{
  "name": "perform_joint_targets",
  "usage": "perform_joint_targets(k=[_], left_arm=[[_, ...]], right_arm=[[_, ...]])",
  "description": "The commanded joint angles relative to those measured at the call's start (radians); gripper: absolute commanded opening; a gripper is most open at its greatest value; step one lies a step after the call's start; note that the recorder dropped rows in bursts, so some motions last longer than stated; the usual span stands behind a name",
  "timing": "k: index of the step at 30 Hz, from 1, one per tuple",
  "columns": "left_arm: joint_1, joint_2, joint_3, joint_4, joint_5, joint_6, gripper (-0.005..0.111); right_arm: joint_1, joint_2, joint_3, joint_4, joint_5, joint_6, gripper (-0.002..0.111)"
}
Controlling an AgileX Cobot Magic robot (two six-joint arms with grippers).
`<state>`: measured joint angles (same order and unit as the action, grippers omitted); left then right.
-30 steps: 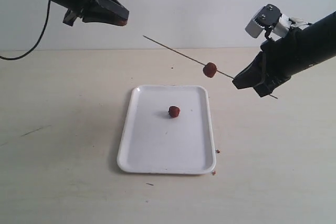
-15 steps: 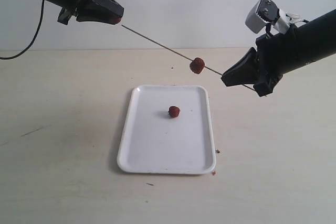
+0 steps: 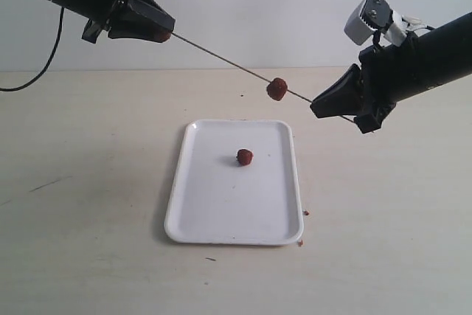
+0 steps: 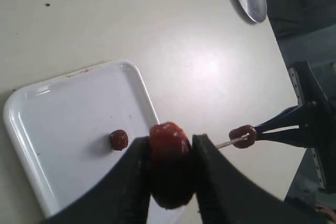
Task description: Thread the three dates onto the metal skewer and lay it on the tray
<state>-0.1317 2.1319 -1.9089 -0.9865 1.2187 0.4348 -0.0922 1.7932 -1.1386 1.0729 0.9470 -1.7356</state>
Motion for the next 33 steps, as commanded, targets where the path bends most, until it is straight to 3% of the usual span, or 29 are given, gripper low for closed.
perform_joint_targets(k=[1,11,24,33], left_arm=[[0.0,-0.018,0.004,-0.031,0.002,0.004,0.03],[-0.028,-0.039,0.004,0.0,0.002,0.0,0.03],[-0.004,-0.039,0.004,0.012,0.002,-0.008,0.03],[-0.007,-0.039,0.004,0.02,0.002,-0.006,0.03]], right_arm=[[-0.001,-0.011,0.005,0.013,-0.014,-0.01,0.0],[-0.001,0.031,0.005,0.057,-0.035,-0.041,0.0],[-0.003,0.016,0.005,-0.002,0.024,-0.117,0.0],[-0.003,0.026,0.005,0.02,-0.039,-0.12,0.0]])
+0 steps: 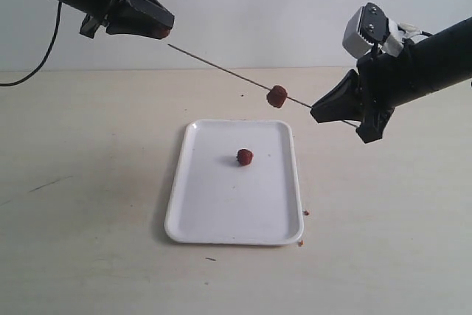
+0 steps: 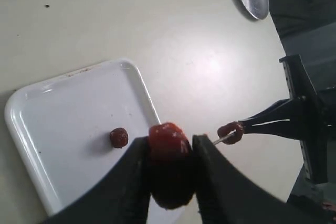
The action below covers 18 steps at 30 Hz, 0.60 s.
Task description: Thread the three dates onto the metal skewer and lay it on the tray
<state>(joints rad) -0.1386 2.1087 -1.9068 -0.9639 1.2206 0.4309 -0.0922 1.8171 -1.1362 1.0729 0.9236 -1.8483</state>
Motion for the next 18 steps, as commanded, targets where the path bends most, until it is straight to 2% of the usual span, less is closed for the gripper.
perform_joint_targets(k=[1,18], left_arm=[[0.0,-0.016,0.004,-0.002,0.001,-0.002,0.03],[-0.002,-0.016,0.029,-0.063,0.001,0.006,0.03]], right_arm=[[-0.003,0.002,0.003,0.02,-0.016,-0.008,0.0],[-0.003,0.002,0.003,0.051,0.001,-0.01,0.0]])
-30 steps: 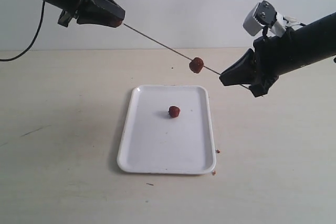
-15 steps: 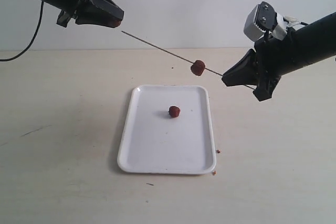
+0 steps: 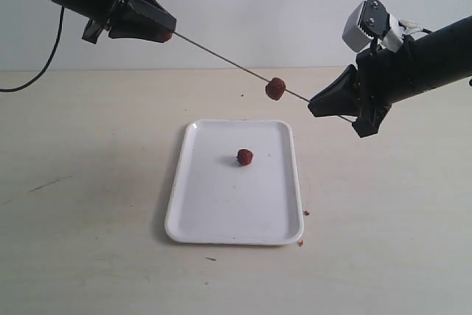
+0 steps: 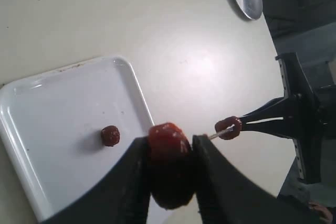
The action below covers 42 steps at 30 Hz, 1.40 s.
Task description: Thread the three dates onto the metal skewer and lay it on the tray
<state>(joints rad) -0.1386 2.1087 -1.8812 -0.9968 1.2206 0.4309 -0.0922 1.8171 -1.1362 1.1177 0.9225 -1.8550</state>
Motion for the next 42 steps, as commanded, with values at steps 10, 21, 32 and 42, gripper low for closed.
perform_joint_targets(k=[10,21,32,42], left_arm=[[-0.002,-0.016,0.004,-0.022,0.001,0.01,0.03],[-0.025,-0.016,0.004,-0.028,0.001,0.03,0.029],[-0.062,-0.016,0.004,-0.028,0.001,0.04,0.029],[-0.13,-0.016,0.004,-0.061,0.001,0.072,0.029]], right_arm=[[-0.003,0.002,0.003,0.007,0.053,-0.028,0.0],[0.0,0.023,0.003,0.092,0.131,-0.131,0.0],[0.0,0.023,0.003,0.145,0.163,-0.159,0.0],[0.0,0.023,0.003,0.247,0.141,-0.126,0.0]])
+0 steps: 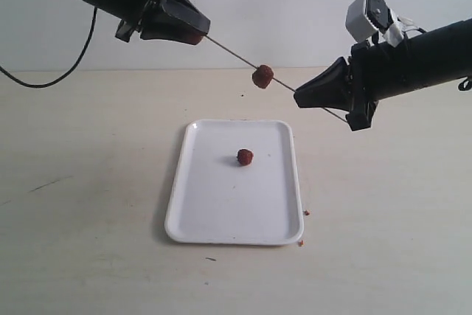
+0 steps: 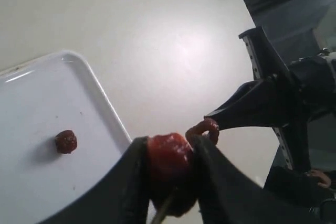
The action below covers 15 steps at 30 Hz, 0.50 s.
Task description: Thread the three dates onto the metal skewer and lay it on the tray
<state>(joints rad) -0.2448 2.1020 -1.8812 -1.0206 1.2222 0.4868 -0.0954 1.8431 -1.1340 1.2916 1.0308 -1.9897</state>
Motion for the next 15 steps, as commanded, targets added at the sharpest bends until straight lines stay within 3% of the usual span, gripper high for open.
perform_joint_targets(k=[1,6,10,15], left_arm=[[-0.023,-0.009,0.004,-0.044,-0.001,0.018,0.029],[-0.023,-0.009,0.004,-0.099,-0.001,0.041,0.029],[-0.007,-0.009,0.004,-0.142,-0.001,0.058,0.029],[-0.02,-0.009,0.004,-0.205,-0.001,0.117,0.029]], right_arm=[[0.003,-0.003,0.0,0.082,0.033,0.013,0.0],[0.003,-0.003,0.0,0.108,0.012,0.029,0.0],[0.003,0.006,0.0,0.163,-0.117,0.142,0.0],[0.003,0.008,0.0,0.208,-0.094,0.157,0.0]])
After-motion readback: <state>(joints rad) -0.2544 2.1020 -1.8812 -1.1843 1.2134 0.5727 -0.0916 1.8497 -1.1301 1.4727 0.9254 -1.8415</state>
